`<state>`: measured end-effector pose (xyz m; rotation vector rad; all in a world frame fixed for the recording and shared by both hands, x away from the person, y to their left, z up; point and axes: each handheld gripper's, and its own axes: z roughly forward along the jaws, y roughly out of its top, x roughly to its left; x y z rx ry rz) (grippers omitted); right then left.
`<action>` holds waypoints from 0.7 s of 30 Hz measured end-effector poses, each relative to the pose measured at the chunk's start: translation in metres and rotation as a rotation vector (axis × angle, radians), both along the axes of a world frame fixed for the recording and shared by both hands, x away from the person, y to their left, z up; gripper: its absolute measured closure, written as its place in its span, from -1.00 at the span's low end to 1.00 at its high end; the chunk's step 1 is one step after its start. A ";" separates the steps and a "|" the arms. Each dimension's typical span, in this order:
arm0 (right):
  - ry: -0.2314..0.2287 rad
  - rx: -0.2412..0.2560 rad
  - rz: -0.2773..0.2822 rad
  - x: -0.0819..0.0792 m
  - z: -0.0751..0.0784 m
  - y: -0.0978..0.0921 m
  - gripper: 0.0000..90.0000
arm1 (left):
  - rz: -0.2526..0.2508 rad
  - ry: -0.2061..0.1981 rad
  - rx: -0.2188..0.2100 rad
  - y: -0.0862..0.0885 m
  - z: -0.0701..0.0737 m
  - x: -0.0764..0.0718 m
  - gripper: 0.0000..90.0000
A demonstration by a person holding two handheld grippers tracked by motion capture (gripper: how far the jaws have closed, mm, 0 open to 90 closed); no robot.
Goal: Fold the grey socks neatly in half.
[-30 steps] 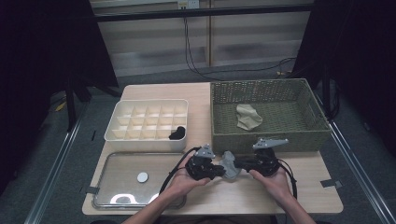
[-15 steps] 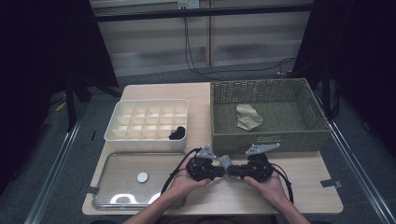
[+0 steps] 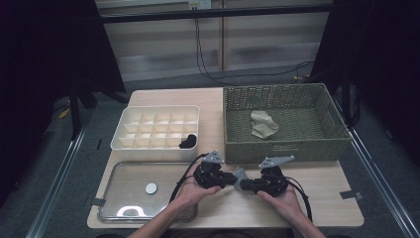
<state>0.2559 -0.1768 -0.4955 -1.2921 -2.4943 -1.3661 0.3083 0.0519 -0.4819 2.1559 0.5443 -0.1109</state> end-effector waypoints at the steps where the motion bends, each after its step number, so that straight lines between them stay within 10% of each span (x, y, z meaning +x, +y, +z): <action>1: 0.000 0.000 0.000 0.000 0.000 0.000 0.85 | 0.000 0.000 0.000 0.000 0.000 0.000 0.58; 14: -0.028 -0.030 0.058 -0.005 0.000 0.011 0.85 | 0.054 0.012 -0.058 0.001 0.001 0.011 -0.02; 21: -0.026 -0.031 0.058 -0.005 0.000 0.011 0.85 | 0.044 0.067 0.009 0.000 -0.008 0.021 0.09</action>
